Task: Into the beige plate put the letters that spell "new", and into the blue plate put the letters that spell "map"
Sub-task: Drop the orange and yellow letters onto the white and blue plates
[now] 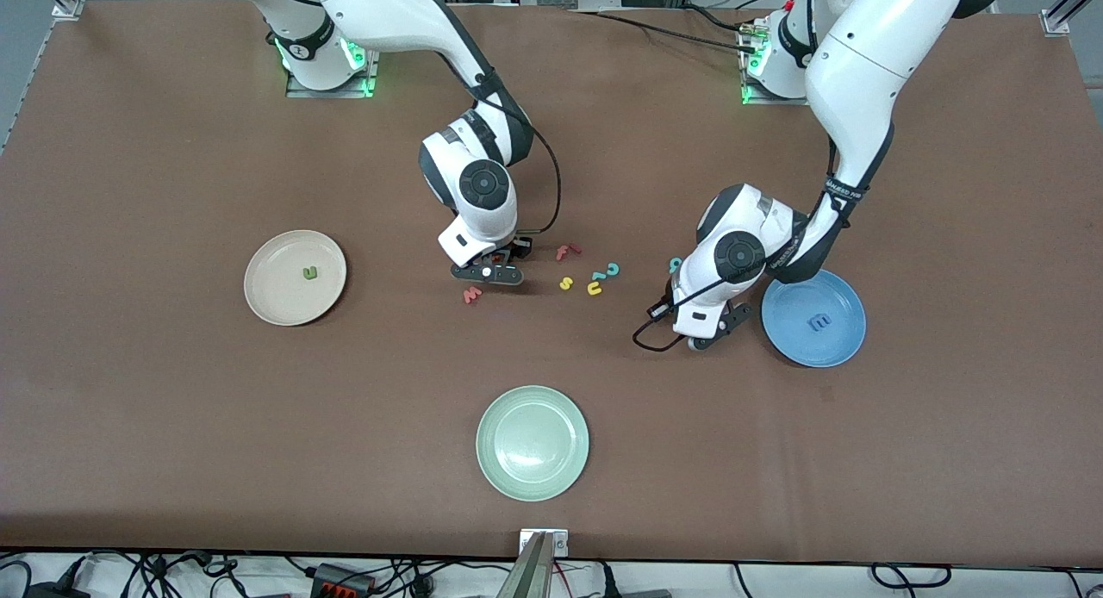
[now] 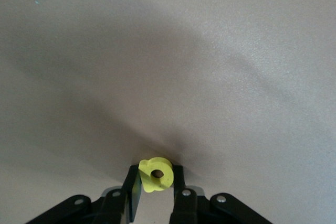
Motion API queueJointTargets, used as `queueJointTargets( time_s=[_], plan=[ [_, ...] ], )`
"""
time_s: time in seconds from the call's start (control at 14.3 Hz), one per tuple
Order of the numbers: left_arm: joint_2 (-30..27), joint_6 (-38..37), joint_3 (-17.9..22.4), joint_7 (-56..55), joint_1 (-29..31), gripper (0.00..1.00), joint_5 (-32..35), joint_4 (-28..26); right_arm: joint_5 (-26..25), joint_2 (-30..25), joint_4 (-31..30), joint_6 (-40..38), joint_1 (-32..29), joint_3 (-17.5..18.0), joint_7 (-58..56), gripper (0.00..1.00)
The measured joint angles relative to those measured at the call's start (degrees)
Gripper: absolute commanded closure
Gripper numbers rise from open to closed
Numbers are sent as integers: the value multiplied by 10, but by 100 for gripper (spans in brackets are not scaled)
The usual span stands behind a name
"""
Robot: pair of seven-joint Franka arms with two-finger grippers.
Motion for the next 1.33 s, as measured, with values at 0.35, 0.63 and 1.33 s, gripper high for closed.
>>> queueJointTargets(
  time_s=[0.35, 0.63, 1.33],
  plan=[
    [-24, -34, 2, 42, 13, 87, 1, 6, 0, 0, 1, 0, -1, -1, 0, 78],
    [-87, -144, 8, 241, 89, 86, 1, 13, 0, -2, 4, 0, -1, -11, -5, 77],
    [-68, -200, 8, 601, 201, 57, 2, -22, -1, -97, 4, -231, -206, -50, -197, 72]
  ],
)
